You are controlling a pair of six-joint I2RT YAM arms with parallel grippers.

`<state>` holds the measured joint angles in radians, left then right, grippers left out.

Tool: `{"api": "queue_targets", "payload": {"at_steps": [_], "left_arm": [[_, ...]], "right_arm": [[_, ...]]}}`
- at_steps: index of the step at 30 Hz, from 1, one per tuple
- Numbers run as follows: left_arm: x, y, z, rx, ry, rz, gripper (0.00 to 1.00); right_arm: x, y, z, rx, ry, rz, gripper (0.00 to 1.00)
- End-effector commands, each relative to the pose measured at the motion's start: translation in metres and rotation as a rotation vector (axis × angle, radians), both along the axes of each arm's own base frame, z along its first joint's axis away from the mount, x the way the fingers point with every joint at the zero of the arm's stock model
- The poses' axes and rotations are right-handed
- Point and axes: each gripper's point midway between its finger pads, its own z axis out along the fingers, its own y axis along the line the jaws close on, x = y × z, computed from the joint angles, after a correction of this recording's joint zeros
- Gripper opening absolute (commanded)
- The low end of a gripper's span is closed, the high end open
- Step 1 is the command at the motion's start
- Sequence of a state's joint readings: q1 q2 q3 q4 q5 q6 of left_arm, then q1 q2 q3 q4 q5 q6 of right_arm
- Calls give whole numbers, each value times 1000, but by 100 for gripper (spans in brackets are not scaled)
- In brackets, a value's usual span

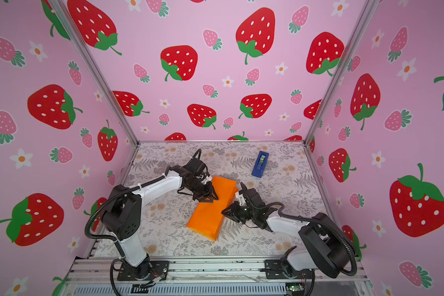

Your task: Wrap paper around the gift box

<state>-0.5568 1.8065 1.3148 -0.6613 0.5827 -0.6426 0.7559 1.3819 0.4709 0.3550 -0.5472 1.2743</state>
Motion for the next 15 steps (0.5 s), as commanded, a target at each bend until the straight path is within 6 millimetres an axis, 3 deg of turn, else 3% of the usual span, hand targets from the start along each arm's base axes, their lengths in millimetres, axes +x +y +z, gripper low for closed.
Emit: {"api": "queue_targets", "payload": {"at_steps": [1,7,12,15], "left_arm": [[-16,13,-8,71,27,-5,37],[-29,17,-29,90,69,6,36],[-32,20,-34,95,76,3,35],[-32,19,-35,97,76,0,35]], "right_arm": [[2,-5,-12,-31,23,-46,22],[10,-9,9,-65,-52,-44,28],[24,-19,35,-93,-138,-64,32],[33,-15,55,-76,-203,-45,31]]}}
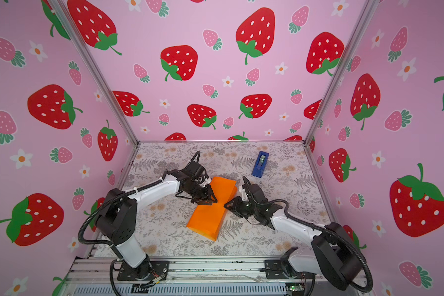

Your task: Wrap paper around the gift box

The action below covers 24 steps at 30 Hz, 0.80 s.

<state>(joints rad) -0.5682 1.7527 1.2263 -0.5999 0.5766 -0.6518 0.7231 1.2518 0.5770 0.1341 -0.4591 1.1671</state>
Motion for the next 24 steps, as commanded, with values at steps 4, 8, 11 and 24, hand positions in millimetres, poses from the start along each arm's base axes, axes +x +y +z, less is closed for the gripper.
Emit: {"api": "queue_targets", "payload": {"at_steps": [4,8,11,24], "left_arm": [[-20,16,-31,105,94,1,35],[-21,16,-29,99,88,-5,34],[-21,16,-26,97,81,-4,34],[-14,10,24,25,0,20,33]], "right_arm": [[14,23,31,40,-107,120,27],[18,41,22,58,-80,190,23],[22,41,6,18,-55,188,23],[9,11,-56,-135,51,158,20]]}}
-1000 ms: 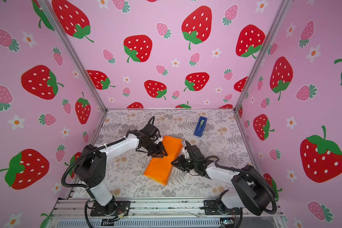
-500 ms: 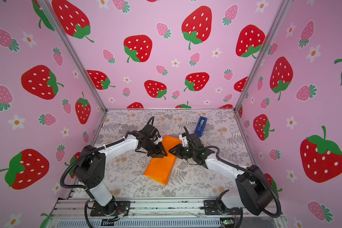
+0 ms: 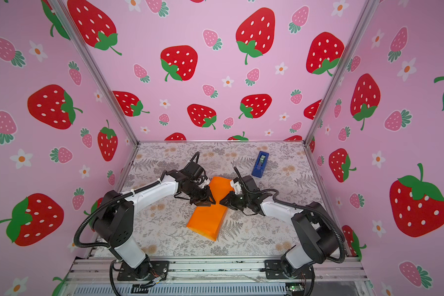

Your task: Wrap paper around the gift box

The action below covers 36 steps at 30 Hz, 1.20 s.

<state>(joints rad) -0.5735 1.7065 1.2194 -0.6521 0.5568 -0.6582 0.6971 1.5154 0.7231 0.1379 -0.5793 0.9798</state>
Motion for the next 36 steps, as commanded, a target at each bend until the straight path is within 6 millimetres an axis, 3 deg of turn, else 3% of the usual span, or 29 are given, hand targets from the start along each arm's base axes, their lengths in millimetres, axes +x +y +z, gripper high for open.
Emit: {"api": "queue_targets", "payload": {"at_steps": [1,5,12,18,23,27,31,36], "left_arm": [[-5,2,18,-5,-6,15,33],[-9,-3,14,-21,11,15,32],[-20,1,-21,36,71,10,31],[-27,8,-38,78,99,-2,31],[-29,11,-42,90,106,-6,31],[-29,11,-45,94,107,-12,31],[-29,12,-48,104,105,-10,31],[-30,13,-49,110,107,-9,30]], "right_arm": [[-11,-17,-30,-92,59,-13,20],[-10,-17,-30,-91,58,-12,20],[-8,-18,-24,-80,49,-12,19],[10,-18,16,-9,-46,-12,21],[52,-42,65,50,-175,-71,28],[98,-81,87,66,-236,-153,30],[143,-121,96,69,-272,-233,31],[192,-160,84,77,-244,-308,32]]}}
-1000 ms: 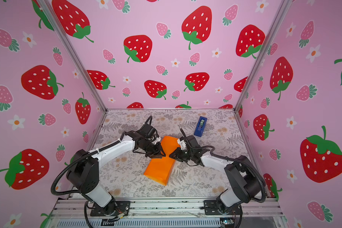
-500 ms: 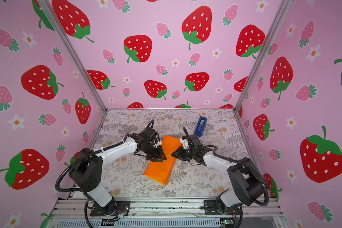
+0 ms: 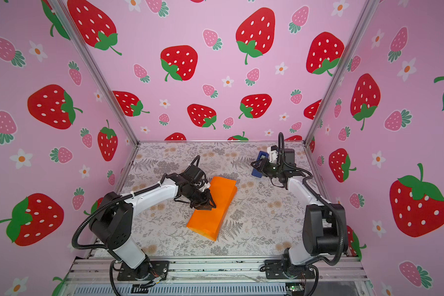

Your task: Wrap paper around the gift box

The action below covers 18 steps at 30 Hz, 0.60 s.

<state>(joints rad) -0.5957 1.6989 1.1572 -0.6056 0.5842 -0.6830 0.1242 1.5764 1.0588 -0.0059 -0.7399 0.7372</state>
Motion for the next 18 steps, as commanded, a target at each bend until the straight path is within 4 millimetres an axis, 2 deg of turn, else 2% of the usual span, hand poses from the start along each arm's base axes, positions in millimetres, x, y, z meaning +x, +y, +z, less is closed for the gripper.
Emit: {"api": "queue_targets", "payload": {"at_steps": [1,4,9,15,18], "left_arm": [[-15,18,-37,126,68,0,30],[-15,19,-39,132,73,2,30],[-16,20,-40,139,77,4,30],[-15,19,-38,137,77,4,30],[-15,19,-39,139,80,5,30]], "right_arm": [[19,-17,-16,17,39,14,32],[41,-29,-28,47,65,2,32],[64,-35,-52,108,120,8,33],[79,-48,-79,118,165,-26,35],[83,-44,-89,159,183,-6,35]]}}
